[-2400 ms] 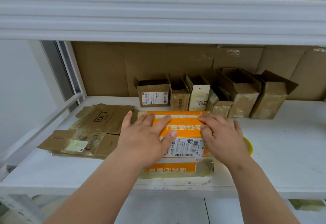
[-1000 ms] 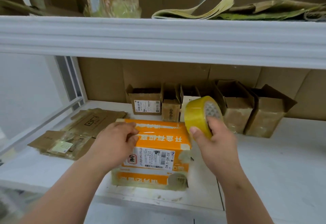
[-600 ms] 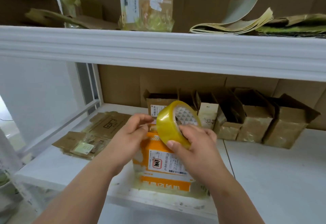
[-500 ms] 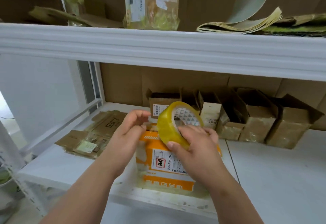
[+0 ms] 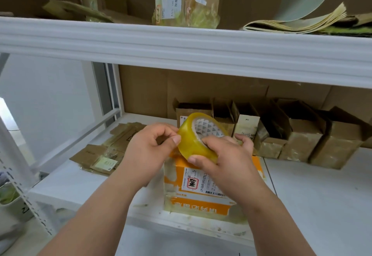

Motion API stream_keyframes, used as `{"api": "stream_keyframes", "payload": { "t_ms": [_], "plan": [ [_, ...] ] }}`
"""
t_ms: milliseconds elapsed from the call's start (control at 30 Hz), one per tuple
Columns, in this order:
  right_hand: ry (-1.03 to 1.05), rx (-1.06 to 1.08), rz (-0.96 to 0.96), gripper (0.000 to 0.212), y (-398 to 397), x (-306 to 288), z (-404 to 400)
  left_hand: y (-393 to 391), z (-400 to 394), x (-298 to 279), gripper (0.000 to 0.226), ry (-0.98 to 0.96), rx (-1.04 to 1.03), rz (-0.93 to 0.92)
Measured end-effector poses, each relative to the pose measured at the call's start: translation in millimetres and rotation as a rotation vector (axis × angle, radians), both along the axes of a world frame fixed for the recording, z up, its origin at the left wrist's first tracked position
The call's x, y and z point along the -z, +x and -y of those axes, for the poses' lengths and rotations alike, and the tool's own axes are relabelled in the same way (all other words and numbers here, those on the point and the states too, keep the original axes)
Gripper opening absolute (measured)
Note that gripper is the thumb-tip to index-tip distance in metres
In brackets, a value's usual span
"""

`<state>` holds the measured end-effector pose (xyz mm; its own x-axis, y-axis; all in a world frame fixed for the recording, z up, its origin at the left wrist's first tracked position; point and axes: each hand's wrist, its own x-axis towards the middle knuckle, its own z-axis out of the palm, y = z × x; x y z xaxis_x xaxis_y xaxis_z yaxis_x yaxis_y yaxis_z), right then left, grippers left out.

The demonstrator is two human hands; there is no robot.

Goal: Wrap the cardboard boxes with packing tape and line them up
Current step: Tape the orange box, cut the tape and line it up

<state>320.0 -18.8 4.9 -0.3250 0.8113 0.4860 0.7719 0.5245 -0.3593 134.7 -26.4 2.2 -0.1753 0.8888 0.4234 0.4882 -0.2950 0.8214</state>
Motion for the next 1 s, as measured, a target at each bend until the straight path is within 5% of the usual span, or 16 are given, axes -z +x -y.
{"api": "stream_keyframes", "payload": {
  "t_ms": [233, 467, 800, 1000],
  "plan": [
    [-0.128, -0.097, 0.133, 0.013, 16, -2, -6, -4, -6, -2, 0.015, -0.085, -0.063, -0.011],
    [-0.192, -0.125, 0.135, 0.025, 17, -19, -19, -5, -17, 18, 0.022, -0.197, -0.078, 0.15],
    [-0.226, -0.165, -0.149, 0.053, 15, -33, -53, -3, -29, 14, 0.02, -0.245, -0.065, 0.352],
    [-0.433, -0.315, -0.05, 0.021, 47, -43, -55, 0, -34, 15, 0.019, -0.336, -0.073, 0.464]
  ]
}}
